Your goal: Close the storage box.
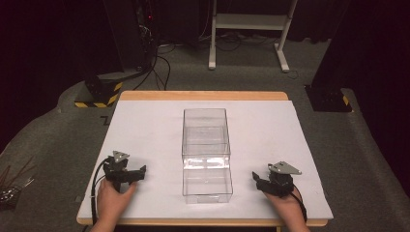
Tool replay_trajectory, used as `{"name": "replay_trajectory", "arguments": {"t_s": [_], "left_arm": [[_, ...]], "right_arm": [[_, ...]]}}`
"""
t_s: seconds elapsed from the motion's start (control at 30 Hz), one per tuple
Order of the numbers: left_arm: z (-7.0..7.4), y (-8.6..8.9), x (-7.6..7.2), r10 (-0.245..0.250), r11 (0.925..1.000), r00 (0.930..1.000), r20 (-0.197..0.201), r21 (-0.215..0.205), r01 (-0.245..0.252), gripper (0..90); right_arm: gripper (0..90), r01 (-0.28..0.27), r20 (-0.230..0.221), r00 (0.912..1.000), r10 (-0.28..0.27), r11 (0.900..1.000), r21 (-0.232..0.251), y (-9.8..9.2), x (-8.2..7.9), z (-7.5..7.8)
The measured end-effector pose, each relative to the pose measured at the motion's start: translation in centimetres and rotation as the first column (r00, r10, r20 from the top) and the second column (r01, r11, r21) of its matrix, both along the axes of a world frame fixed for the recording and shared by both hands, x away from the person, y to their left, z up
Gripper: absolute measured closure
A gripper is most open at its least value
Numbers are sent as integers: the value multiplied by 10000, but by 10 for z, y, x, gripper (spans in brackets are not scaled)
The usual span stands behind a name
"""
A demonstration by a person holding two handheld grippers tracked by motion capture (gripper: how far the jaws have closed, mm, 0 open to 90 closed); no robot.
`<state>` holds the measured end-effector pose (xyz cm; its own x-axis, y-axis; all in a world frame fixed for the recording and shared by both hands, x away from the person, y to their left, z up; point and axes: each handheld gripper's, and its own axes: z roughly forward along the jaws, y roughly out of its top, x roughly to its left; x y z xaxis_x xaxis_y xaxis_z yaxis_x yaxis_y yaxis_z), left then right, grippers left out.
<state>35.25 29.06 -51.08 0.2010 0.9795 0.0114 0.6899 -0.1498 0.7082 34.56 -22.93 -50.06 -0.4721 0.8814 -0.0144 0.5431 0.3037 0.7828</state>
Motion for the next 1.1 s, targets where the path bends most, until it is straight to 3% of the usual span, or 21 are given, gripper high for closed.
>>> {"name": "replay_trajectory", "arguments": {"t_s": [1.1], "left_arm": [[0, 0, 0, -3, 10000, 10000, -14, -14, 3, 6]], "right_arm": [[330, -284, 53, 9996, 282, 9988, 405, -4, -2, 3]]}}
